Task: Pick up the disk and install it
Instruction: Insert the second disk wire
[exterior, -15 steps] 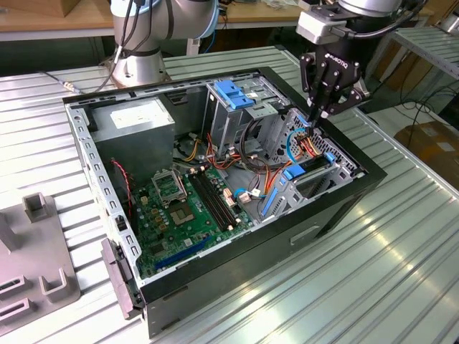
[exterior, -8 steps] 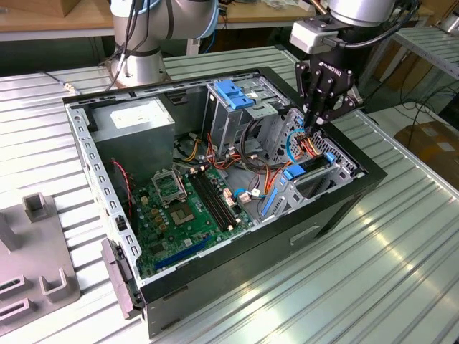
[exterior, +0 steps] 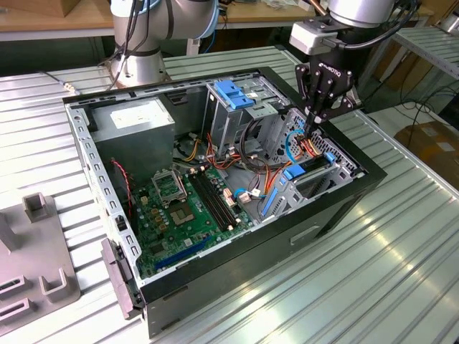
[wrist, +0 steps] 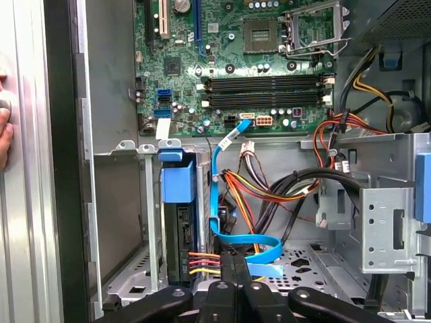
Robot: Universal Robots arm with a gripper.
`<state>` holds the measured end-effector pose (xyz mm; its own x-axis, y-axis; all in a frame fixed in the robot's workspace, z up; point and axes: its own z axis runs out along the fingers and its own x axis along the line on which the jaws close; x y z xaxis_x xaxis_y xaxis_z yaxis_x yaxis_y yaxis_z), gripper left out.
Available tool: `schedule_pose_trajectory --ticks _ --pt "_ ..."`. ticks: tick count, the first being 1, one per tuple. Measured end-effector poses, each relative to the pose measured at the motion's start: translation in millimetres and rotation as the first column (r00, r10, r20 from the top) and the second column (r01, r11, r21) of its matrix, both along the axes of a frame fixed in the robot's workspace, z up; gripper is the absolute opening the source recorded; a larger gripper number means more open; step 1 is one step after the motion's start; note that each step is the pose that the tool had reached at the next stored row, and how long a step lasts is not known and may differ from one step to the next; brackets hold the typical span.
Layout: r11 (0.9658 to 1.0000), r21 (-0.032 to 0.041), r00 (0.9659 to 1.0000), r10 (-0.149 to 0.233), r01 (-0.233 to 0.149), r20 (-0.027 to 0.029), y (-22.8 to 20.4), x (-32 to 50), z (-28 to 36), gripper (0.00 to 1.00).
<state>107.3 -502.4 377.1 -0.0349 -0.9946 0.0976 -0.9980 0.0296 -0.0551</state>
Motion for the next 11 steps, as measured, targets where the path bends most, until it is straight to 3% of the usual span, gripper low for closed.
schedule_pose_trajectory --ticks 6,7,11 --pt "0.9998 -0.0204 1.0000 0.000 0.000 0.0000 0.0 0.0 -1.7 0.11" --pt "0.9997 -0.0238 1.0000 0.000 0.000 0.0000 0.1 0.0 -3.3 0.17" --pt "0.9996 -0.0295 1.0000 0.000 0.000 0.0000 0.4 0.0 -8.3 0.17"
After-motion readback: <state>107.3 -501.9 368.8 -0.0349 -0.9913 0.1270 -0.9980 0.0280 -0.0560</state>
